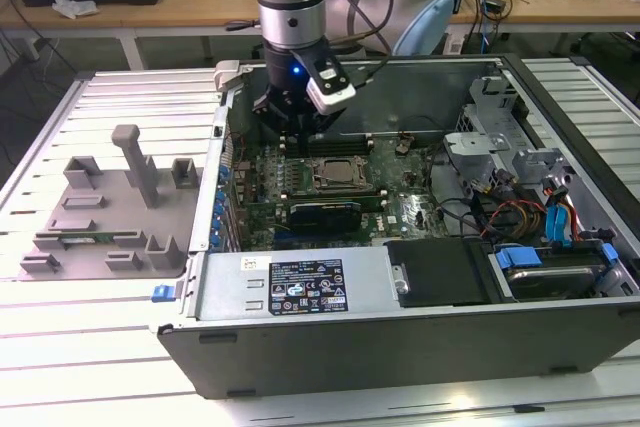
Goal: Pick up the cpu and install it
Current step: 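Install the first cpu locking lever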
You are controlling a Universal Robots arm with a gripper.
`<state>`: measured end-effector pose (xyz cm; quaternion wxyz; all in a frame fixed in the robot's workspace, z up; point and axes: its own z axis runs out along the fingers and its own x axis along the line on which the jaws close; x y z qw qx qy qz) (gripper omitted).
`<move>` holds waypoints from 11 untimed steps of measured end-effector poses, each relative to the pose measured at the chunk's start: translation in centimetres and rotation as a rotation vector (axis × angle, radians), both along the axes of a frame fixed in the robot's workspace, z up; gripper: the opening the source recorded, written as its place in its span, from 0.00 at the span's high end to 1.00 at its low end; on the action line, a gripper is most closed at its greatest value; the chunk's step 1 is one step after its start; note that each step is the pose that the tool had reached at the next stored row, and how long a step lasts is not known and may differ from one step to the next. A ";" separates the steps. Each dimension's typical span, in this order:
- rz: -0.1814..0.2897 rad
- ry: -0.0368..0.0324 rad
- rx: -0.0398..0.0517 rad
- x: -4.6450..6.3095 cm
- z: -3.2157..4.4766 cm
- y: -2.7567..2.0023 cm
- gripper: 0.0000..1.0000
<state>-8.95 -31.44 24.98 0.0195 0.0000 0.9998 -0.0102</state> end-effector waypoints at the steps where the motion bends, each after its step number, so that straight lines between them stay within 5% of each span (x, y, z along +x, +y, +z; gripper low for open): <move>1: 0.000 -0.0001 0.0000 -0.1 0.00 0.00 0.89; 6: 0.000 0.0000 0.0076 -0.9 0.00 0.00 0.89; 8: 0.000 0.0001 0.0406 -0.9 0.00 0.00 0.89; 11: 0.000 -0.0001 0.0720 -1.0 0.00 0.00 0.89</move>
